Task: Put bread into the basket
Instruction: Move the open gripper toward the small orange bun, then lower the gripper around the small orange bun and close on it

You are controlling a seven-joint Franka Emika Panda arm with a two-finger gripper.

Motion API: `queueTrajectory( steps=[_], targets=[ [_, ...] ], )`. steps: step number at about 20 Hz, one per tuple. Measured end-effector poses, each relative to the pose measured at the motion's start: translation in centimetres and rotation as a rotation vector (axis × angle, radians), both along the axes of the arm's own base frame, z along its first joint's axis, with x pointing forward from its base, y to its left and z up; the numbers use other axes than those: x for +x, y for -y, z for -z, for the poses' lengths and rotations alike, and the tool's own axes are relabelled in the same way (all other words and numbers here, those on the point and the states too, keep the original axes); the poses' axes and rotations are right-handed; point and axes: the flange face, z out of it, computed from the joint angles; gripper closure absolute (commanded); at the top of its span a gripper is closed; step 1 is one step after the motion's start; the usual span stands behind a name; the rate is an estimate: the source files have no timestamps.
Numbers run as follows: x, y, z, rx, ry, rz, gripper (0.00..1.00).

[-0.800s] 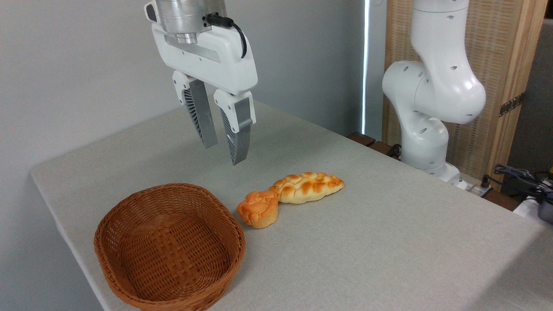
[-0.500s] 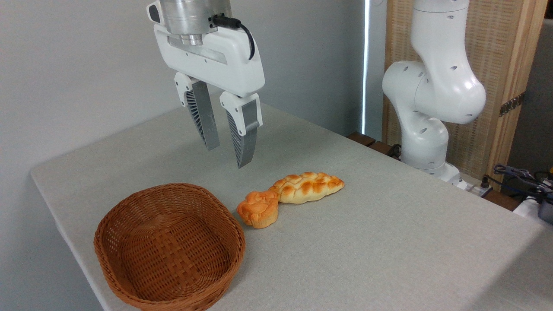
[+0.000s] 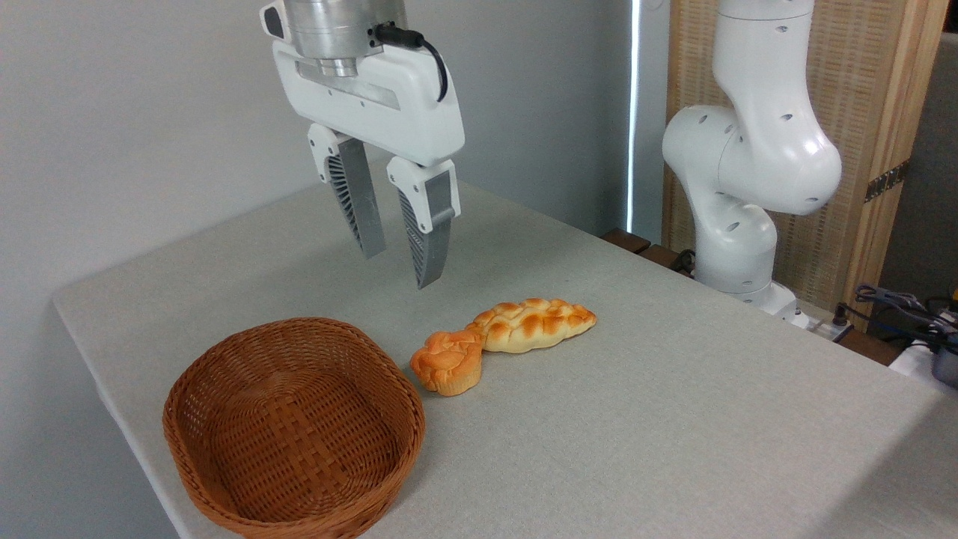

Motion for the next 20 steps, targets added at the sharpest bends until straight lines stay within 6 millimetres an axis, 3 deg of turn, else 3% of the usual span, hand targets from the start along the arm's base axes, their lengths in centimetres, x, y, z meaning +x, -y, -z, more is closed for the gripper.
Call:
queueTrajectory(
  steps=[6, 14, 20],
  targets=[
    [-3.8, 0.2, 2.1, -0.022, 0.061, 0.003, 0.02],
    [-7.0, 4.5, 11.4, -0.050, 0.046, 0.073, 0.03],
    [-7.5, 4.8, 15.2, -0.048, 0.066, 0.092, 0.03]
  ],
)
